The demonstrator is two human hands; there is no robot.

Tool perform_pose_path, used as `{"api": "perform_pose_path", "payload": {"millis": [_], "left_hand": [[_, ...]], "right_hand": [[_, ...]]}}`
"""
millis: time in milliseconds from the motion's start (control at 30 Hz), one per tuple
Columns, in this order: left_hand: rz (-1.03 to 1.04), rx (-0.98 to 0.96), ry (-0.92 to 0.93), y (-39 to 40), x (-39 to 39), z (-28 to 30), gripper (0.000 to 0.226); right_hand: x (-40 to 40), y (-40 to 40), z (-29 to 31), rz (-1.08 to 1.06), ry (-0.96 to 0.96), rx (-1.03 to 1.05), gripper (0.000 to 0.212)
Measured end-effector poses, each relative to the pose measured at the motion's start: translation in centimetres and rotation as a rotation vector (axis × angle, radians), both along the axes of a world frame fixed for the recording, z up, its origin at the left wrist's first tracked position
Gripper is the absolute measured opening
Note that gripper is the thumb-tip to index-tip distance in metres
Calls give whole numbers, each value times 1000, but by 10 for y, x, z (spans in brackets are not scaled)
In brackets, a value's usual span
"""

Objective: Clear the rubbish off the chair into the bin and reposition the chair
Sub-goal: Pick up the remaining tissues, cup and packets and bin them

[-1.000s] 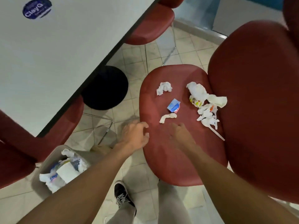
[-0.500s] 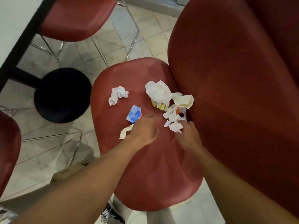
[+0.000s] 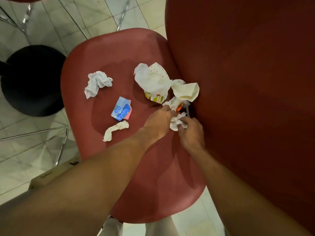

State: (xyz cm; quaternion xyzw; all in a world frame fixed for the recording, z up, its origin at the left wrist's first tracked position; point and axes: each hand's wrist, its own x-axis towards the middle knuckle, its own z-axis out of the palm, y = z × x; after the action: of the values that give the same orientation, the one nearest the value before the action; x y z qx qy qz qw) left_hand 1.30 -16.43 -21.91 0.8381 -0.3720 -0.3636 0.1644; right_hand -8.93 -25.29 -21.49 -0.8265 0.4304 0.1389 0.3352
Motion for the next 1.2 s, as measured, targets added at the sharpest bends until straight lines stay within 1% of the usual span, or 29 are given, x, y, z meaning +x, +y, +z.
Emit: {"api": "perform_pose_path", "payload": {"millis": [167,367,500,667,767,967,1133,1200], "left_hand": [[127,-40,-33,12,-2,14,28],[246,-107,-72,44,-3,47,25],[306,-132,-74,75,-11,75,22],[407,-187,-121,122,-24,123,16],[451,-212,-158,155,-33,153,15],[545,-159,-153,230,-47,204,18],[601,-127,-221,290,-60,232,18],[619,-133,-229,316,-66,241,17]], "right_hand": [[-6,6,14,-14,-12,14,29],[-12,24,49,2,-26,-6,31],[-16,42,79,9,-49,-29,29],[-20,71,119,36,-107,-48,27],[-22,95,141,59,-150,-39,23],[-21,157,188,133,-202,-28,21],[-19,212,221,237,-229,-38,21],[-19,235,232,276,-240,-50,15]]}}
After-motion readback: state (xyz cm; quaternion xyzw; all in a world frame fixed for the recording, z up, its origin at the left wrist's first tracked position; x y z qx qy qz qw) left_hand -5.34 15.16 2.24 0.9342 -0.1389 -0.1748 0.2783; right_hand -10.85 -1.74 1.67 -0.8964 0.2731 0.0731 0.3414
